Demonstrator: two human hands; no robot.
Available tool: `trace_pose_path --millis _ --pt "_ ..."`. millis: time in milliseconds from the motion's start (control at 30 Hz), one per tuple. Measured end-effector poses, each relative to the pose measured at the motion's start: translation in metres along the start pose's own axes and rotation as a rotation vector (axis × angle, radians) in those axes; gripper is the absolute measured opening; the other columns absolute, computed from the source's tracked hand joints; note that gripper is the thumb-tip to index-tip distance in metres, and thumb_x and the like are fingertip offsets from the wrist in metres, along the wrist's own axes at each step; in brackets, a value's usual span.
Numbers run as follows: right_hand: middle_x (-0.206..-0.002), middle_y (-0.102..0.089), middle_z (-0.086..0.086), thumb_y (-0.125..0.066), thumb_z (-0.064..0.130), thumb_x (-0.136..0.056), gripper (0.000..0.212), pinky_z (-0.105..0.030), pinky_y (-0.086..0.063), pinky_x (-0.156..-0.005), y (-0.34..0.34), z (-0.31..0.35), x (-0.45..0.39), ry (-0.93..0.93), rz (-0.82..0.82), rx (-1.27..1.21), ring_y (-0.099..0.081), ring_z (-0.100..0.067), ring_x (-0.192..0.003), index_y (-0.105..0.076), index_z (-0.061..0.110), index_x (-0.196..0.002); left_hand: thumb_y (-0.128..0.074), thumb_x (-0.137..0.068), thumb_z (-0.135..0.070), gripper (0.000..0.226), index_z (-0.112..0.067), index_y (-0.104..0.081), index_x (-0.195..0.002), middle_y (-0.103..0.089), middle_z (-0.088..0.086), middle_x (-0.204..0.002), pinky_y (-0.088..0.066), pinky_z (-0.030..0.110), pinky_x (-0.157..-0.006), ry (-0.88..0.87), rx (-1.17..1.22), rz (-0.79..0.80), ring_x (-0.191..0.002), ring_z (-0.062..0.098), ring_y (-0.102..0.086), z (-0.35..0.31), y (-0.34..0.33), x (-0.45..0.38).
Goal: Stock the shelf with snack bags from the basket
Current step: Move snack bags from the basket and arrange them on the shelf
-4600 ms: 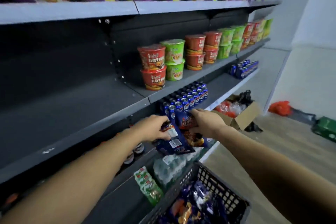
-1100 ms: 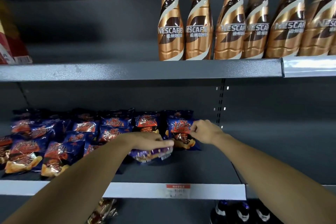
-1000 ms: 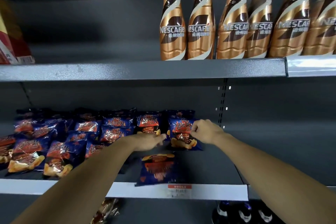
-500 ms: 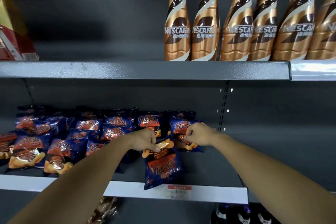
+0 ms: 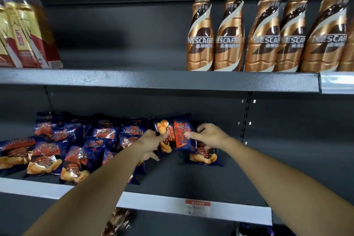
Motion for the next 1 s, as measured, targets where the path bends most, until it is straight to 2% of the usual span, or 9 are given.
trace_pose_path --millis 67,167,267,367,533,600,767,900,1000 --pt "-0.125 -0.056 -0.006 -0.079 0.050 -0.076 0.075 -0.027 -0.050 -0.085 -0.006 0.011 -0.005 0.059 -0.026 0.014 -0.059 -0.020 -0.112 -0.051 0.010 -0.133 -0.059 -0.096 -0.025 0.062 -0.004 -0.026 -0.144 -0.028 0.019 -0.152 -0.045 0.068 -0.090 0.043 0.116 0.009 -0.136 0.039 -0.033 0.005 -0.005 0.005" --pt "-0.117 -0.062 -0.005 -0.079 0.029 -0.082 0.056 -0.028 -0.048 -0.091 -0.010 0.027 -0.015 0.132 -0.085 0.026 -0.060 -0.021 -0.109 -0.053 0.012 -0.129 -0.062 -0.095 -0.027 0.057 -0.007 -0.030 -0.137 -0.036 0.020 -0.147 -0.048 0.061 -0.092 0.081 0.053 0.059 -0.128 0.040 -0.046 0.012 -0.010 0.013" --pt "-0.124 -0.061 -0.004 -0.076 0.027 -0.085 0.055 -0.031 -0.047 -0.095 -0.018 0.040 -0.027 0.159 -0.039 0.187 -0.058 -0.022 -0.111 -0.050 0.018 -0.132 -0.071 -0.088 -0.026 0.037 -0.009 -0.043 -0.105 -0.055 0.022 -0.121 -0.057 0.047 -0.085 0.065 -0.113 0.017 -0.105 0.037 -0.063 0.013 0.007 0.019" --pt "-0.126 -0.057 -0.002 -0.073 0.023 -0.087 0.053 -0.029 -0.045 -0.089 -0.034 0.053 -0.035 0.200 0.051 0.424 -0.056 -0.021 -0.110 -0.048 0.021 -0.134 -0.071 -0.086 -0.028 0.030 -0.005 -0.055 -0.099 -0.066 0.017 -0.102 -0.060 0.036 -0.071 0.039 -0.276 -0.036 -0.085 0.028 -0.070 0.009 0.032 0.020" --pt "-0.122 -0.058 -0.006 -0.067 0.017 -0.092 0.050 -0.033 -0.047 -0.078 -0.070 0.058 -0.052 0.231 0.095 0.557 -0.058 -0.019 -0.094 -0.046 0.024 -0.137 -0.059 -0.095 -0.026 0.024 -0.002 -0.066 -0.097 -0.071 0.015 -0.099 -0.055 0.025 -0.058 -0.041 -0.542 -0.005 -0.069 0.020 -0.067 0.009 0.047 0.029" --pt "-0.122 -0.060 -0.009 -0.064 0.016 -0.093 0.051 -0.031 -0.048 -0.077 -0.082 0.058 -0.062 0.238 0.091 0.570 -0.061 -0.021 -0.094 -0.044 0.024 -0.140 -0.057 -0.096 -0.025 0.026 -0.001 -0.068 -0.098 -0.072 0.014 -0.098 -0.055 0.024 -0.058 -0.083 -0.618 0.026 -0.071 0.019 -0.067 0.012 0.047 0.029" --pt "-0.140 -0.050 -0.013 -0.055 0.017 -0.097 0.059 -0.036 -0.048 -0.095 -0.091 0.052 -0.080 0.208 0.058 0.639 -0.056 -0.029 -0.117 -0.031 0.026 -0.150 -0.058 -0.094 -0.032 0.030 -0.004 -0.069 -0.099 -0.071 0.017 -0.090 -0.053 0.028 -0.061 -0.175 -0.753 0.079 -0.072 0.022 -0.068 0.017 0.044 0.020" --pt "-0.145 -0.045 -0.012 -0.053 0.017 -0.095 0.059 -0.041 -0.044 -0.102 -0.091 0.046 -0.083 0.212 -0.016 0.732 -0.043 -0.032 -0.131 -0.032 0.025 -0.149 -0.058 -0.094 -0.029 0.021 -0.011 -0.069 -0.098 -0.072 0.013 -0.097 -0.055 0.034 -0.075 -0.252 -0.831 0.090 -0.074 0.018 -0.065 0.018 0.031 0.008" --pt "-0.149 -0.038 -0.008 -0.058 0.024 -0.091 0.062 -0.043 -0.037 -0.109 -0.086 0.048 -0.078 0.233 -0.053 0.754 -0.031 -0.033 -0.138 -0.032 0.026 -0.148 -0.058 -0.093 -0.028 0.019 -0.013 -0.066 -0.102 -0.069 0.003 -0.098 -0.049 0.028 -0.074 -0.332 -0.945 0.085 -0.087 0.017 -0.062 0.015 0.020 0.000"
Point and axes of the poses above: each hand's wrist, its own x-axis away from the middle knuckle, its own y-axis out of the back of the hand, z = x × y, the point moved 5 cm from there along -x, towards the middle knuckle
